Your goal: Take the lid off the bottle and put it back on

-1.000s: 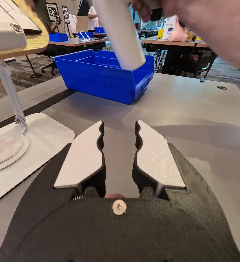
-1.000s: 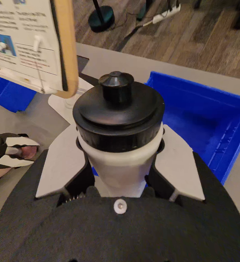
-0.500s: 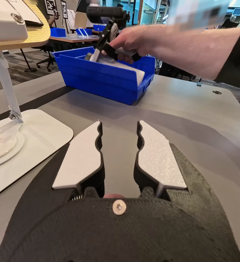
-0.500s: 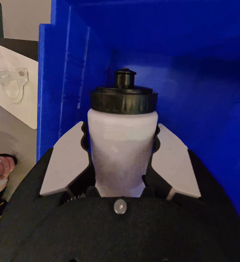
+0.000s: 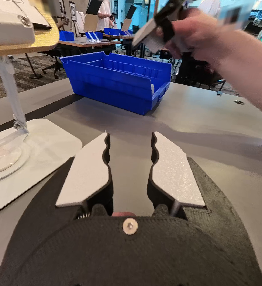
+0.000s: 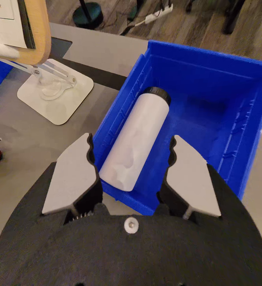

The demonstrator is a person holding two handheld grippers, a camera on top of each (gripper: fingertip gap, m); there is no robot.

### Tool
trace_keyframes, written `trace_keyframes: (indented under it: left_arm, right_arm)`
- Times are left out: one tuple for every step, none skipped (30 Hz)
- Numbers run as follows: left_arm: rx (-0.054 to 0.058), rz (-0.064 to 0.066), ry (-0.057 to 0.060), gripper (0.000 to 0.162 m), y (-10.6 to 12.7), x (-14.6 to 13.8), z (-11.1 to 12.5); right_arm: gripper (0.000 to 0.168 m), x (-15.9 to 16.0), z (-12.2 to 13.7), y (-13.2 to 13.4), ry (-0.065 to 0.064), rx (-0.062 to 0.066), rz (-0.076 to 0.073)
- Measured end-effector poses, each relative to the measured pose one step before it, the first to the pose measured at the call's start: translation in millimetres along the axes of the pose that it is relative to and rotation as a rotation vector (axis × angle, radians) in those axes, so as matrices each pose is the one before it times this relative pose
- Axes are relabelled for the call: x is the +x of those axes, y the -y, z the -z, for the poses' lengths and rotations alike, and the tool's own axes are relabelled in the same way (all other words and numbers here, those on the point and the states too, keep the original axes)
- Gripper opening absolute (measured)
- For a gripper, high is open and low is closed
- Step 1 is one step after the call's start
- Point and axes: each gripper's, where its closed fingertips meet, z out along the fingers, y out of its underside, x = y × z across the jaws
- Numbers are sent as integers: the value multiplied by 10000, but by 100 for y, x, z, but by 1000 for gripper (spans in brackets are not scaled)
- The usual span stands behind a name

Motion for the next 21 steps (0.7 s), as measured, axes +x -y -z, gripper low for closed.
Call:
trace_keyframes:
  left_arm:
    - [-66,-236,381,53,-36,-626,207]
    - [-77,-350,469,56,66,-812,339]
    - [10,-283,504,59,313,-964,512]
    - [101,-195,582,61,541,-1198,710]
    - [109,-177,665,62,592,-1444,880]
    - [73,-208,728,64,538,-1700,1008]
    - [9,-272,789,67,470,-1962,1129]
    - [-12,-378,890,69,429,-2296,1226]
    - [-90,-398,1063,71,269,-2843,1275]
    - [-113,-210,1044,72,88,-3174,1213]
    - [-157,61,915,72,-160,-3338,1093]
    - [-308,263,952,72,-549,-3655,929]
    - [-406,377,918,73,-898,-3817,697]
    - [-345,415,797,73,-1008,-3760,438]
    - [-268,311,781,73,-1063,-3743,172]
    - [-353,232,774,74,-1295,-3642,-120]
    - [-467,364,509,74,-1513,-3100,-442]
    - [-534,428,340,74,-1565,-2653,-671]
    - [-636,416,82,74,-1570,-1987,-850]
    - [-725,452,-221,75,-1547,-1220,-930]
    - [-687,479,-463,74,-1392,-559,-945]
  right_arm:
    - [95,29,993,-369,-271,413,79]
    - [97,299,1014,-419,-361,337,77]
    - [99,545,1052,-425,-424,321,138]
    - [102,774,1089,-389,-470,335,125]
    - [103,929,1108,-295,-486,374,102]
    - [102,997,1049,-206,-421,422,126]
    - [102,1127,919,-284,-431,329,85]
    - [103,1240,740,-530,-425,104,-17]
    - [103,1127,505,-666,-270,-38,-69]
    - [101,973,281,-753,-121,-85,-151]
    - [99,916,93,-835,-65,-129,-219]
    - [100,890,-80,-836,-70,-135,-248]
    - [100,639,-218,-765,30,-94,-238]
    - [100,577,-282,-703,14,-90,-206]
    - [100,557,-353,-707,-56,-119,-128]
    - [100,369,-466,-709,2,-151,-105]
    - [98,-10,-563,-723,222,-196,-165]
    - [94,-161,-639,-758,290,-252,-212]
    - [90,-190,-682,-724,260,-280,-172]
    - [86,-257,-650,-620,259,-262,-149]
    - [81,-250,-580,-439,231,-188,-153]
